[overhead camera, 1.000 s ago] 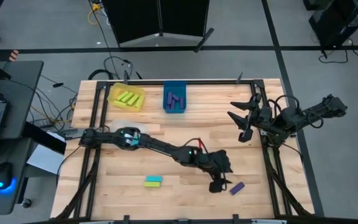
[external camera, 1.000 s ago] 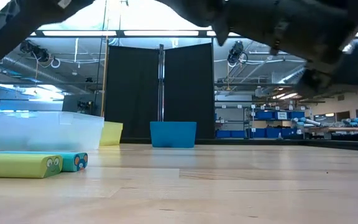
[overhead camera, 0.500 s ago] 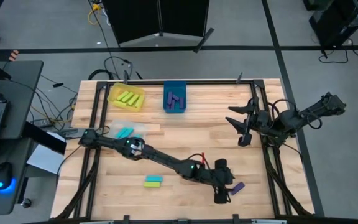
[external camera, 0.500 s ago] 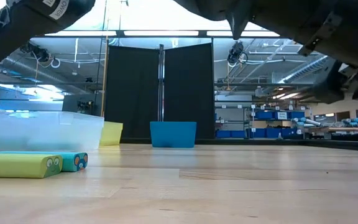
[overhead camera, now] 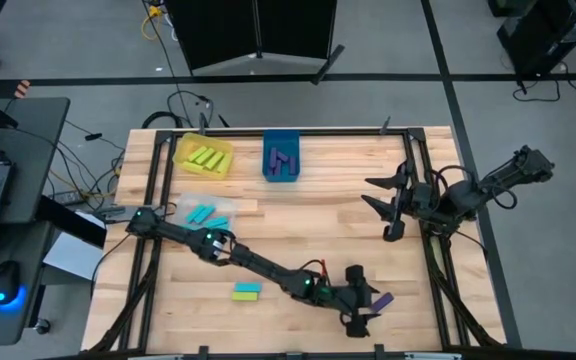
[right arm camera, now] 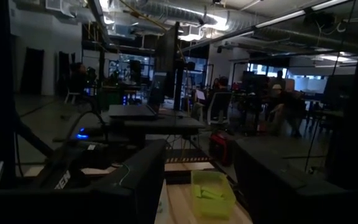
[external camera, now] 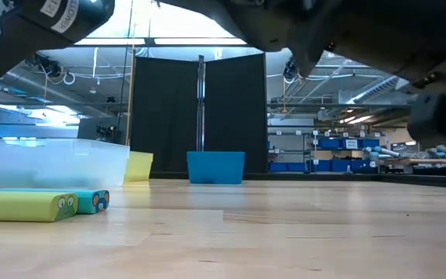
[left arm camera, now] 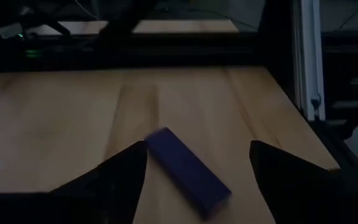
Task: Sort blocks
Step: Put the purple block into the blue bin
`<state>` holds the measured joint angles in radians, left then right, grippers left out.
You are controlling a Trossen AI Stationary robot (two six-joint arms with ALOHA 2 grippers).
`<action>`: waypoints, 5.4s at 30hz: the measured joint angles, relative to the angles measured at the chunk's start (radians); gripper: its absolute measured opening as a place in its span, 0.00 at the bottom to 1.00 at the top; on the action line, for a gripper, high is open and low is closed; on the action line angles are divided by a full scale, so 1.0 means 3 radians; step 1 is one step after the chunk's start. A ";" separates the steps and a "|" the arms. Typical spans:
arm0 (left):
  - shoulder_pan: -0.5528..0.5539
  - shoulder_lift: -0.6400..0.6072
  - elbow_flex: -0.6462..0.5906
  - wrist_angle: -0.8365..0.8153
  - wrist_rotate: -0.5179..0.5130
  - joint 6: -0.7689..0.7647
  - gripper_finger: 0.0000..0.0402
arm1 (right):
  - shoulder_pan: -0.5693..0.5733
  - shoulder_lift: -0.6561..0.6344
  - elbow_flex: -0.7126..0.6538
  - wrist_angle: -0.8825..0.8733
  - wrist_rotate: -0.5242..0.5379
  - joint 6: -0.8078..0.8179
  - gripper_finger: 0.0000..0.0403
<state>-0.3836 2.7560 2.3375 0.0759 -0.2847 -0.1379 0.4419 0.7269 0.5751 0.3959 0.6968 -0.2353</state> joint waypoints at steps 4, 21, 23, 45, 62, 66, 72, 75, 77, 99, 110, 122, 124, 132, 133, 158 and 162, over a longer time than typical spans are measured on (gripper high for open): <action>-0.0032 0.0085 -0.0014 0.0085 -0.0016 0.0012 0.74 | 0.0037 0.0000 0.0000 0.0000 0.0060 -0.0006 0.49; -0.0060 0.0229 -0.0005 0.0254 -0.0160 -0.0001 0.76 | 0.0050 0.0003 0.0000 -0.0003 0.0063 -0.0011 0.49; -0.0060 0.0229 -0.0005 0.0280 -0.0178 0.0001 0.76 | 0.0050 0.0003 0.0000 -0.0002 0.0065 -0.0011 0.49; -0.0010 0.0347 -0.0006 0.0386 -0.0201 -0.0096 0.74 | 0.0047 0.0003 -0.0001 -0.0002 0.0146 -0.0015 0.49; 0.0042 0.0347 -0.0006 0.0377 -0.0205 -0.0104 0.48 | 0.0047 0.0003 -0.0001 -0.0003 0.0146 -0.0036 0.49; 0.0065 0.0347 -0.0006 0.0380 -0.0190 -0.0162 0.42 | 0.0047 0.0003 -0.0001 -0.0003 0.0145 -0.0036 0.49; 0.0082 0.0347 -0.0006 0.0382 -0.0174 -0.0172 0.34 | 0.0047 0.0003 -0.0001 -0.0003 0.0145 -0.0035 0.49; 0.0085 0.0347 -0.0006 0.0384 -0.0173 -0.0172 0.31 | 0.0047 0.0003 -0.0001 -0.0003 0.0146 -0.0036 0.49; 0.0085 0.0347 -0.0006 0.0384 -0.0174 -0.0170 0.30 | 0.0047 0.0003 -0.0001 -0.0004 0.0145 -0.0036 0.49; 0.0088 0.0348 -0.0008 0.0471 -0.0226 -0.0077 0.29 | 0.0047 0.0003 -0.0001 -0.0003 0.0180 -0.0075 0.49; 0.0095 0.0252 -0.0010 0.0458 -0.0371 0.0023 0.29 | 0.0047 0.0001 -0.0003 0.0000 0.0271 -0.0154 0.49; 0.0166 0.0218 -0.0010 0.0343 -0.0447 -0.0003 0.28 | 0.0057 -0.0060 -0.0004 0.0096 0.0270 -0.0250 0.49; 0.0181 0.0179 -0.0010 0.0263 -0.0462 0.0002 0.28 | 0.0076 -0.0076 -0.0004 0.0095 0.0269 -0.0251 0.49; 0.0249 0.0047 -0.0009 0.0102 -0.0566 0.0031 0.28 | 0.0230 -0.0170 -0.0004 0.0075 0.0481 -0.0402 0.49; 0.0261 0.0026 -0.0009 0.0058 -0.0599 0.0043 0.28 | 0.0253 -0.0178 -0.0004 0.0072 0.0518 -0.0422 0.49; 0.0712 -0.0376 -0.0006 -0.0567 -0.1278 0.0023 0.28 | 0.0711 -0.0511 -0.0004 0.0134 0.0931 -0.0944 0.49; 0.0777 -0.0448 -0.0008 -0.0786 -0.1487 0.0016 0.28 | 0.0765 -0.0553 -0.0003 0.0138 0.0961 -0.1012 0.49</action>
<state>-0.1503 2.6216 2.3352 -0.1598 -0.7309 -0.1333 0.6715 0.5610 0.5743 0.4374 0.9852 -0.5390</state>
